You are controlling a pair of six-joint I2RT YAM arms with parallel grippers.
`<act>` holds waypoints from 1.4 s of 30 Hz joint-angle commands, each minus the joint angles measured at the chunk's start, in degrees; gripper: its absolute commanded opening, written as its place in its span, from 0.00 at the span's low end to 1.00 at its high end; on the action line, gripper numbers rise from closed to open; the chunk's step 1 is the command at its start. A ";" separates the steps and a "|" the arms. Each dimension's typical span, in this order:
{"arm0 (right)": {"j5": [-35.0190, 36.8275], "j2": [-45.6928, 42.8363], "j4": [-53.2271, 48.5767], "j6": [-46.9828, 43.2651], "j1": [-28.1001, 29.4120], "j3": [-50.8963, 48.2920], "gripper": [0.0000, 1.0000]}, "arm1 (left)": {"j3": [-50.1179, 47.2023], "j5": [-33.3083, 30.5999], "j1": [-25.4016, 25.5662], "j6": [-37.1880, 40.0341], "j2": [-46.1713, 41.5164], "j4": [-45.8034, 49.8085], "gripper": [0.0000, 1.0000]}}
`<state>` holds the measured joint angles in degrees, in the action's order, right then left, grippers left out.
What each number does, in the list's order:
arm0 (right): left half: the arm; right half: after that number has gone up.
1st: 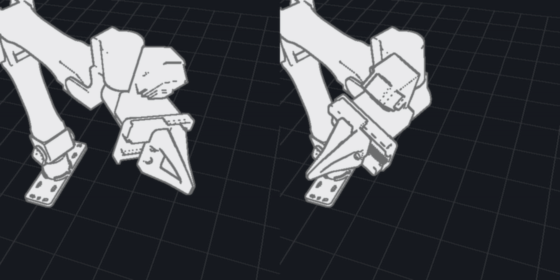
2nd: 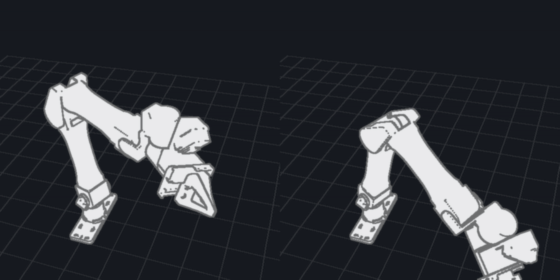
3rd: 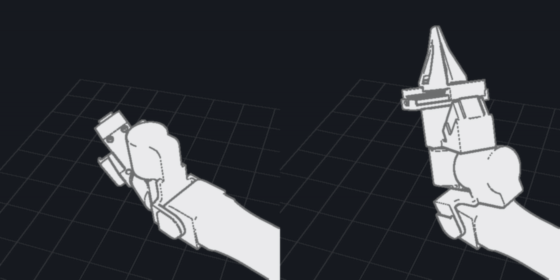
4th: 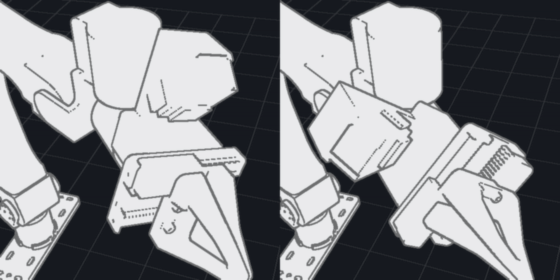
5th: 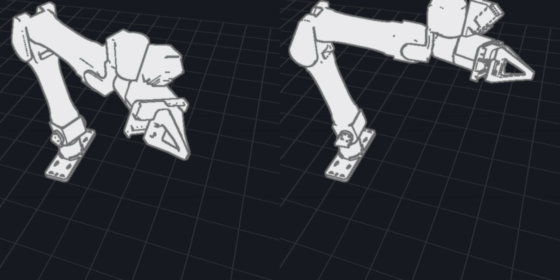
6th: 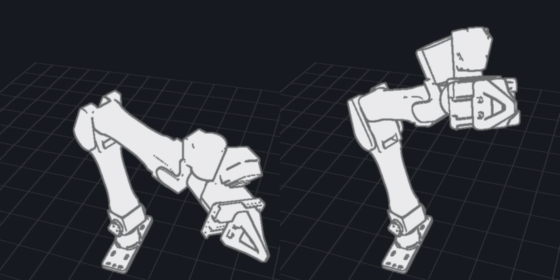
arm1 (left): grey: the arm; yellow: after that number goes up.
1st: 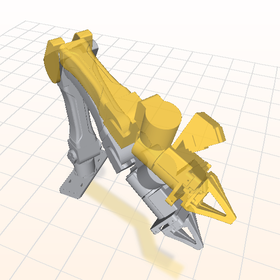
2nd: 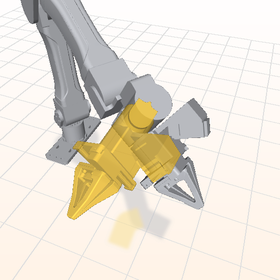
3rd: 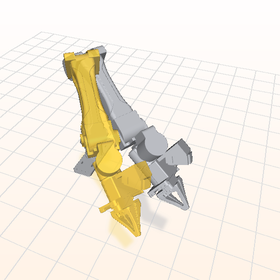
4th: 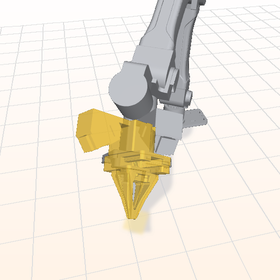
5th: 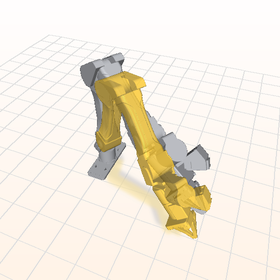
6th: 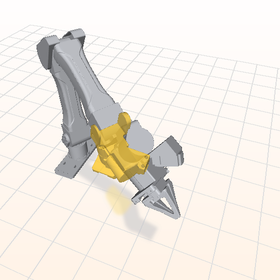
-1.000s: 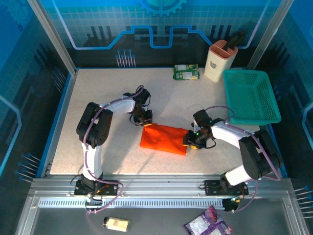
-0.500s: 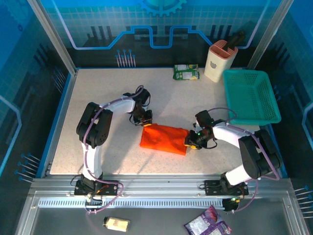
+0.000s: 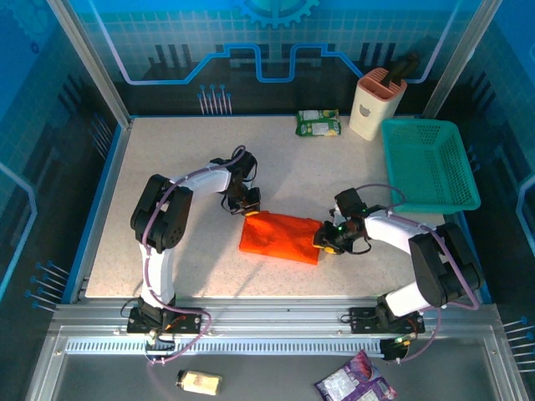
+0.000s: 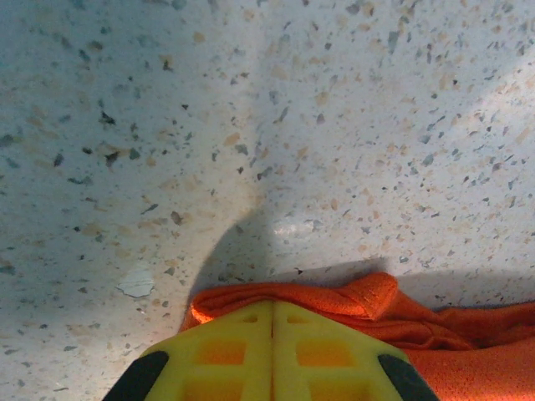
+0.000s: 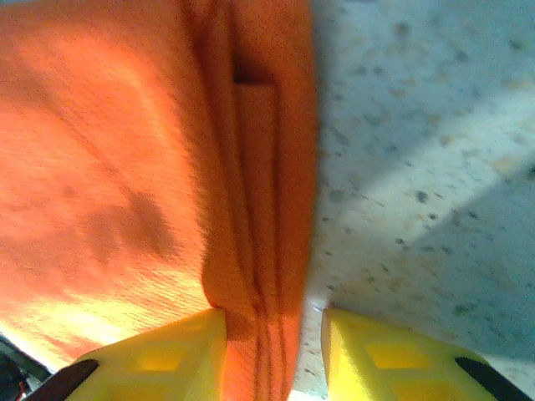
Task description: Fold the inside-out t-shirt
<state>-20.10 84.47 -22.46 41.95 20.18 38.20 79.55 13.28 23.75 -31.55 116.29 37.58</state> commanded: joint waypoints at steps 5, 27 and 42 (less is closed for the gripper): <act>-0.42 -1.13 2.26 -0.79 -0.07 0.09 0.41 | -0.80 -0.74 -0.49 -0.64 -1.61 2.85 0.07; 0.67 -2.44 0.87 -1.19 -0.06 2.12 0.00 | -0.52 -0.79 -0.55 -0.62 -1.15 3.01 0.07; -1.12 1.81 4.46 -1.17 -0.65 0.22 0.42 | -1.31 -0.43 -0.55 -0.62 -0.98 2.32 0.07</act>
<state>-20.23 85.12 -19.03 41.01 20.18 39.07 79.55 13.28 23.68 -31.55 116.27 37.85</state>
